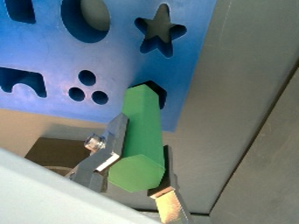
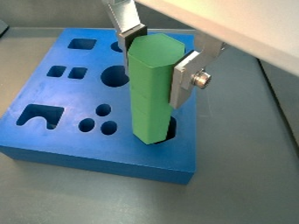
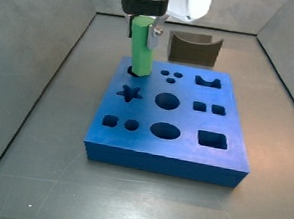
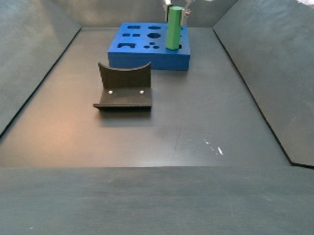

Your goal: Insert the hexagon object.

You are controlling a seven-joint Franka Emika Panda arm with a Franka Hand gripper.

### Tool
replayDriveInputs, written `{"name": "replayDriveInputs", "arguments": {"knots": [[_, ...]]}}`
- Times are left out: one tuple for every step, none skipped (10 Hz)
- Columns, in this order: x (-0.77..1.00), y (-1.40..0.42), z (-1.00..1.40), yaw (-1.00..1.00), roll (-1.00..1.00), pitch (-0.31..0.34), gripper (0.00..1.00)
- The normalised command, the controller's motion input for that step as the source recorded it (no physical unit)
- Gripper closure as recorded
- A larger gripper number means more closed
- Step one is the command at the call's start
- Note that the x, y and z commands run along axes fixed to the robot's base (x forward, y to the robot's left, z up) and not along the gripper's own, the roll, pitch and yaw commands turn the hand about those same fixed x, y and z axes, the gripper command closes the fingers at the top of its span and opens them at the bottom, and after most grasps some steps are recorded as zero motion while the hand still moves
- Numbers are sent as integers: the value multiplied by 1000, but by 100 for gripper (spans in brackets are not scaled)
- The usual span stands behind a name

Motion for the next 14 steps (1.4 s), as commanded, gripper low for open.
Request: {"name": "replayDriveInputs", "arguments": {"knots": [[-280,0,-149,-151,-103,-4,100],[-209,-9,-91,-74,-63,-17,100],[-209,-57,-123,-157,-63,-23,100],[0,-74,-220,-171,-160,-44,100],[123,-20,-343,-117,-161,-47,100],[174,0,-363,-74,-160,-41,100],[117,0,-357,-23,-156,-44,100],[0,0,-349,0,-120,-60,100],[-31,0,-363,3,-100,-107,100],[-237,0,-357,223,-113,-186,100],[-229,0,-277,234,-151,-149,100],[-317,0,-200,211,-144,-157,100],[-380,0,-129,217,-151,-179,100],[-437,0,-89,243,-151,-187,100]]}}
